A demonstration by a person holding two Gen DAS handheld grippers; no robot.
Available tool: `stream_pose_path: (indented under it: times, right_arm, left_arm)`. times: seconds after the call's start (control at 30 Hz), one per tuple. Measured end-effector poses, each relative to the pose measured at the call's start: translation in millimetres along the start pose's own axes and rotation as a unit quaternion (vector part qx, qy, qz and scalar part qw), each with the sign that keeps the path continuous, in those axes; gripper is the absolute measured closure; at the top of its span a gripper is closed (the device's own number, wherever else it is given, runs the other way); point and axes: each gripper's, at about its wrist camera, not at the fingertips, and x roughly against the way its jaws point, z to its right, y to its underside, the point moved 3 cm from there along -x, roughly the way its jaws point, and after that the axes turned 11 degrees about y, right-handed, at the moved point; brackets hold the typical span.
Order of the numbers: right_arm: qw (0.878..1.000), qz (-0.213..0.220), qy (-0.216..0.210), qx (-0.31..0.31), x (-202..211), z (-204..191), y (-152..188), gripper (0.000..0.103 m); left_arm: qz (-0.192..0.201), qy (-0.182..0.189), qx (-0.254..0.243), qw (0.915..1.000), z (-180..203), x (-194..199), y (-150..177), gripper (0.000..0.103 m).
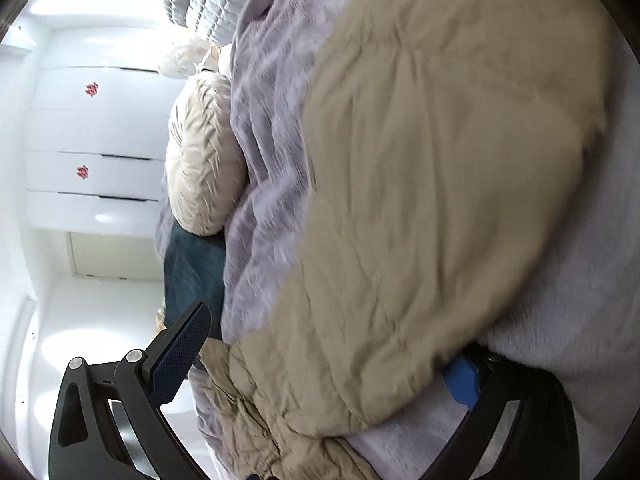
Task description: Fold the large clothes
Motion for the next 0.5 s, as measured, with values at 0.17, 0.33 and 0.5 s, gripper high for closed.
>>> stream_pose_path:
  times: [0.17,0.33,0.5]
  right_arm:
    - [0.999,-0.011,0.030,-0.009,-6,0,-7,0.026]
    - [0.998,-0.025,0.051,-0.020,-9,5,-10,0.085]
    - [0.992,0.015,0.085,0.095,5,-44,3,0.087]
  left_arm:
    - [0.011,-0.002,-0.003,0.9999,3,3,-1,0.000]
    - [0.014,-0.007,0.000,0.9999,1,9,-3,0.000]
    - [0.019,-0.019,0.007,0.9996,-16,18,0,0.000]
